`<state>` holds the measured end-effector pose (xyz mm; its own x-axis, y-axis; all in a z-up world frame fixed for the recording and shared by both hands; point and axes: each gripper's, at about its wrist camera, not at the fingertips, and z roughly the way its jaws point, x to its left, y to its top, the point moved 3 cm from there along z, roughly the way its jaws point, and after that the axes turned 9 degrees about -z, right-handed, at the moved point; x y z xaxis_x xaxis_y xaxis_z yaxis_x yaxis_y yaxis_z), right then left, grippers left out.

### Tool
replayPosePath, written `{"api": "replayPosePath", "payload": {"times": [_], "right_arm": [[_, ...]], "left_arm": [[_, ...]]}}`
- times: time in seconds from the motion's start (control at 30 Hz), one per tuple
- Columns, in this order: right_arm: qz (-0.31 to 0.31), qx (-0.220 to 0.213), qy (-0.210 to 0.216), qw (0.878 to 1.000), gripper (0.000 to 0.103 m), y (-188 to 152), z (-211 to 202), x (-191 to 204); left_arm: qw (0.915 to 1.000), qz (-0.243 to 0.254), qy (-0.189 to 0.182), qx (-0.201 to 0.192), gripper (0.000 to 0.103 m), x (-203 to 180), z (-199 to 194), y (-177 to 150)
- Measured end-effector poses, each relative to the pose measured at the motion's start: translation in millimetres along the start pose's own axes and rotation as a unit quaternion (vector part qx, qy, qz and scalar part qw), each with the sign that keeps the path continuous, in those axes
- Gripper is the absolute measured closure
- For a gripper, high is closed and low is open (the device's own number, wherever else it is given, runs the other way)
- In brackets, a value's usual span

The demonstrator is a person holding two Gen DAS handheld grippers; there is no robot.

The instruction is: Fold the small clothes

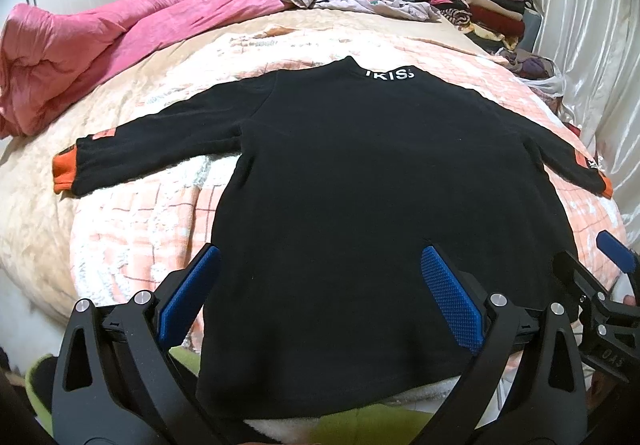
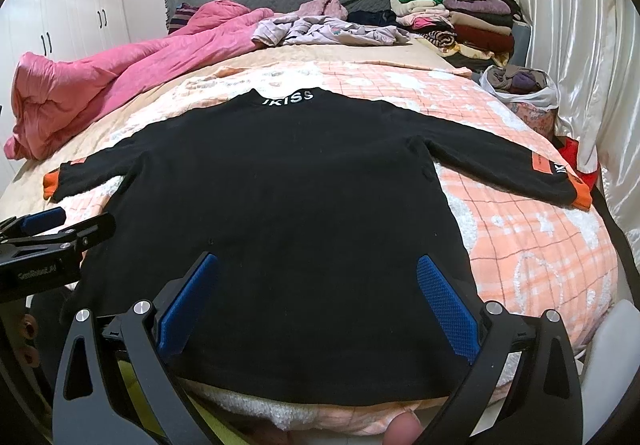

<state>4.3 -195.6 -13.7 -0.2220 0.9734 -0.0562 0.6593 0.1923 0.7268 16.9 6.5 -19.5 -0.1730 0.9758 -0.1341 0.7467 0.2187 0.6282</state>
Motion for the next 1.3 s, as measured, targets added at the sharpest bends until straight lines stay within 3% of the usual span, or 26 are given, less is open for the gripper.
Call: {"api": "replayPosePath", "payload": {"times": [0.33, 0.67, 1.0, 1.3], "right_arm": [[0.016, 0.0, -0.01, 1.0, 0.004, 7, 7, -15], [0.055, 0.003, -0.047, 0.997, 0.004, 15, 25, -59], [0.114, 0.012, -0.091, 0.989, 0.004, 19, 43, -125], [0.192, 0.024, -0.133, 0.972, 0.004, 11, 52, -195]], "left_arm": [[1.0, 0.005, -0.007, 0.003, 0.009, -8, 12, 14], [0.9998, 0.008, -0.018, 0.006, 0.009, -26, 37, 48], [0.9995, 0.01, -0.015, 0.024, 0.009, -39, 66, 73], [0.9991, 0.017, -0.018, 0.035, 0.009, -57, 91, 90]]}}
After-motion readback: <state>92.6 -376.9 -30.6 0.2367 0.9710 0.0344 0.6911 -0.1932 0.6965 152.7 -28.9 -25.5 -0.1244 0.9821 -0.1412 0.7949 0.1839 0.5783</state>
